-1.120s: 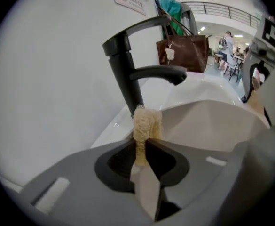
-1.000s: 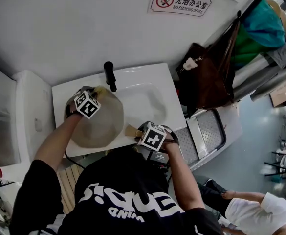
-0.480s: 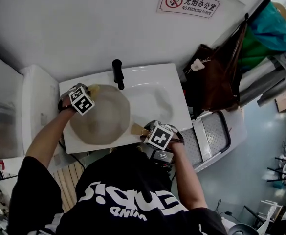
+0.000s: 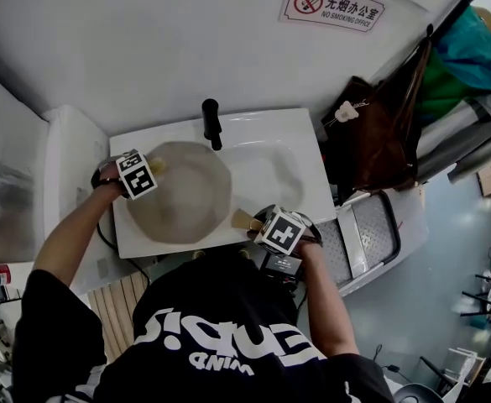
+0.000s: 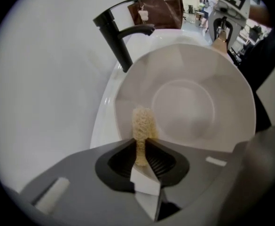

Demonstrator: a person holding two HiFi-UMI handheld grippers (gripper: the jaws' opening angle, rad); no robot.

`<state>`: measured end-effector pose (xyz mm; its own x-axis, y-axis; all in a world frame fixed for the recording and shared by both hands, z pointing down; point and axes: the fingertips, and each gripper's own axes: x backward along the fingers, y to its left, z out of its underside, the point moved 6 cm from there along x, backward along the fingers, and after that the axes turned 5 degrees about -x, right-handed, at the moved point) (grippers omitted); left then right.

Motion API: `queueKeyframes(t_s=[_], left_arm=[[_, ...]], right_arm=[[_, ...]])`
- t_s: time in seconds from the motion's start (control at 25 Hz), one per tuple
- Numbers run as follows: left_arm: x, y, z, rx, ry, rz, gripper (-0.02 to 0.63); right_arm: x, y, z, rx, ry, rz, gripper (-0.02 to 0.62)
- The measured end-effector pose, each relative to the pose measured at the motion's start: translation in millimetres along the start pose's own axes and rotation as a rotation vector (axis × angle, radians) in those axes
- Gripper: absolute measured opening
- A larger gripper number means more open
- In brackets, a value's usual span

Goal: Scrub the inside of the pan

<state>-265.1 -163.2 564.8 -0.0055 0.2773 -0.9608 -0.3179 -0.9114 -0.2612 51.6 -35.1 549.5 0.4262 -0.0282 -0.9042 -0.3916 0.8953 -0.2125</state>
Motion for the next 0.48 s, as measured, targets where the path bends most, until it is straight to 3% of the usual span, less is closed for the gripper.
queueKeyframes(t_s=[0.12, 0.32, 0.48], left_arm=[[5, -9, 8, 0.013, 0.025, 0.048, 0.058], [2, -34, 9, -0.056, 0.052, 0.135, 0.058], [6, -58, 14, -0.058, 0.082, 0.232, 0.058]], right_arm=[[-1, 0, 1, -0.002, -0.002, -0.001, 0.164], [-2, -1, 1, 0.0, 0.0, 0.003, 0.164], [-2, -1, 2, -0.003, -0.001, 0.003, 0.164]])
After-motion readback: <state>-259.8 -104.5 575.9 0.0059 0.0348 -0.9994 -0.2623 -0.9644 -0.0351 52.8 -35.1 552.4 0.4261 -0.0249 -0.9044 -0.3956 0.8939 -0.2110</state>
